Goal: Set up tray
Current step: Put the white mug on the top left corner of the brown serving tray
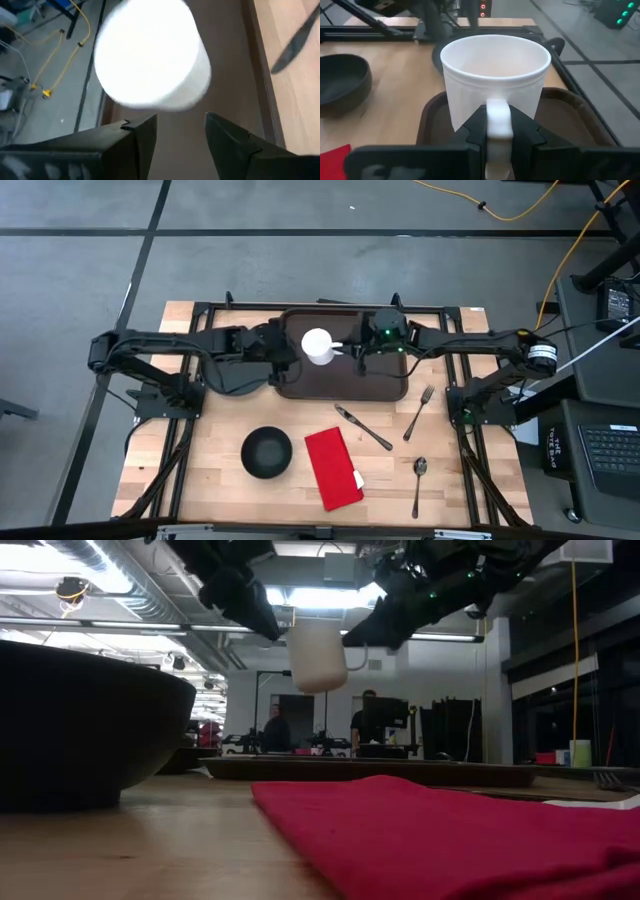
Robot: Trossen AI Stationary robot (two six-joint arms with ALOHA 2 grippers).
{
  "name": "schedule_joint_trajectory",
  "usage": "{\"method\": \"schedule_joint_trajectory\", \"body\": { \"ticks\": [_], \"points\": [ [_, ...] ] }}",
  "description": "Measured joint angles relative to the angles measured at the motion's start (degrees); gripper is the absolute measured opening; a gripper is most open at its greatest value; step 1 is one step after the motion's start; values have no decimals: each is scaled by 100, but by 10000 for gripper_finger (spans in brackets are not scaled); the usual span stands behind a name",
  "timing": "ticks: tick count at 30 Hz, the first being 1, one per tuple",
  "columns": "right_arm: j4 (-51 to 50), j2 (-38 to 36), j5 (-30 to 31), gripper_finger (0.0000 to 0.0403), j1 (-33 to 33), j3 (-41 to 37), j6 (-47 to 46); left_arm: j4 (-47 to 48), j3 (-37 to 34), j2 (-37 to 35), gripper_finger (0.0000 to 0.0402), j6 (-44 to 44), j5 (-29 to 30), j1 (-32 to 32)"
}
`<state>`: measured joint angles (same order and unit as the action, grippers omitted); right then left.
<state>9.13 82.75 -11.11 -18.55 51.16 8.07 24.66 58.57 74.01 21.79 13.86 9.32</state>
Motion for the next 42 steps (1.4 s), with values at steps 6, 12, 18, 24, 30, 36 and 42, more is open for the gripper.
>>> {"method": "schedule_joint_trajectory", "body": {
  "ticks": [6, 12, 18, 24, 30, 36, 42],
  "points": [
    [106, 169, 1, 57, 12, 0, 35, 93, 388, 204, 157, 368, -69, -144],
    [346, 233, -4, 57, 12, -4, 123, 117, 417, 391, 157, 449, -152, -214],
    [354, 233, -267, 57, 12, -4, 110, 149, 415, 505, 157, 514, -148, -214],
    [365, 233, -305, 57, 33, -4, 91, 145, 415, 519, 157, 588, -189, -210],
    [363, 231, -312, 57, 131, -4, 303, 140, 415, 519, 138, 600, -262, -210],
    [358, 224, -296, 57, 189, -2, 429, 134, 415, 519, 91, 598, -508, -212],
    [338, 224, -297, 57, 189, -2, 464, 124, 415, 519, 38, 744, -570, -216]
  ]
}}
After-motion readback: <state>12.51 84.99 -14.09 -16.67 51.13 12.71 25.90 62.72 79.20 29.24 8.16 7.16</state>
